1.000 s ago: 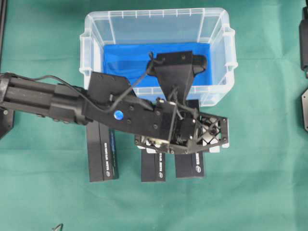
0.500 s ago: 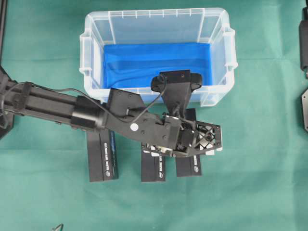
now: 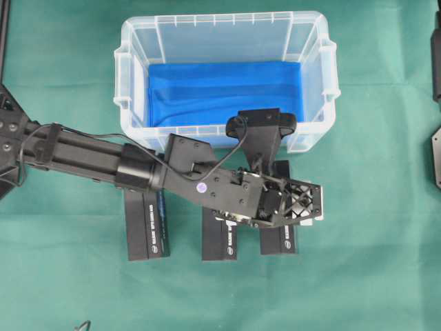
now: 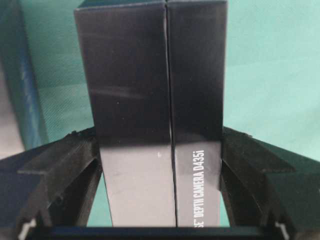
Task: Take the box out of the case with the left arm.
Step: 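Carry the box forward and lower it onto the table right of the others, then open the left gripper, release the box, and withdraw left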
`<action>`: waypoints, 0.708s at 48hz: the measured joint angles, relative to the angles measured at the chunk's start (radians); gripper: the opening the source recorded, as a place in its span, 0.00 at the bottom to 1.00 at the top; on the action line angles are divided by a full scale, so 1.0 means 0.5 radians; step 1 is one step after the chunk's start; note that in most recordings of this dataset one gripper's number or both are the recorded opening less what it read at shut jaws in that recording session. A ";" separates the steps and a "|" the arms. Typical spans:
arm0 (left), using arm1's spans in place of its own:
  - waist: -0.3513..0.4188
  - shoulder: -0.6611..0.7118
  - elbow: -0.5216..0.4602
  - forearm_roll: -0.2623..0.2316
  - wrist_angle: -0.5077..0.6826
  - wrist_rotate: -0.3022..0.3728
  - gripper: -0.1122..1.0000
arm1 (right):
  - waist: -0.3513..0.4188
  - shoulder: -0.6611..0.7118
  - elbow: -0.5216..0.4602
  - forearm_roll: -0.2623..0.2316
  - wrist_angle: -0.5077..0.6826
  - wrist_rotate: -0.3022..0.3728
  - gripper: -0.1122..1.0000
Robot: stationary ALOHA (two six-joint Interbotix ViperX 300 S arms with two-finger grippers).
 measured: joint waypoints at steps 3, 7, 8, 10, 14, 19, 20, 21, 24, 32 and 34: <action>-0.003 0.003 0.025 -0.003 -0.018 0.000 0.68 | 0.000 -0.006 0.000 0.000 -0.003 0.000 0.10; -0.009 0.003 0.055 -0.003 -0.046 0.000 0.68 | 0.000 -0.012 0.000 0.000 0.000 0.000 0.10; -0.012 0.003 0.058 -0.003 -0.052 0.003 0.68 | 0.000 -0.009 0.000 0.000 -0.003 0.000 0.10; -0.012 0.003 0.067 0.000 -0.064 0.006 0.68 | 0.000 -0.009 0.000 0.000 -0.003 0.000 0.10; -0.018 0.003 0.083 -0.003 -0.083 0.028 0.68 | 0.000 -0.012 0.000 0.000 -0.003 0.000 0.10; -0.018 0.003 0.092 -0.006 -0.095 0.083 0.68 | 0.000 -0.009 0.000 0.000 0.000 0.000 0.10; -0.018 0.003 0.095 -0.009 -0.095 0.092 0.68 | 0.000 -0.009 0.000 0.000 -0.003 0.000 0.10; -0.018 0.003 0.095 -0.009 -0.098 0.101 0.68 | 0.000 -0.009 0.000 0.000 -0.003 0.000 0.10; -0.018 0.003 0.101 -0.028 -0.098 0.110 0.68 | 0.000 -0.009 0.000 0.000 -0.003 0.000 0.10; -0.018 0.003 0.101 -0.043 -0.098 0.107 0.71 | 0.000 -0.009 0.000 0.000 -0.003 0.000 0.10; -0.018 0.003 0.098 -0.043 -0.101 0.107 0.79 | 0.000 -0.009 0.000 0.000 -0.003 0.000 0.10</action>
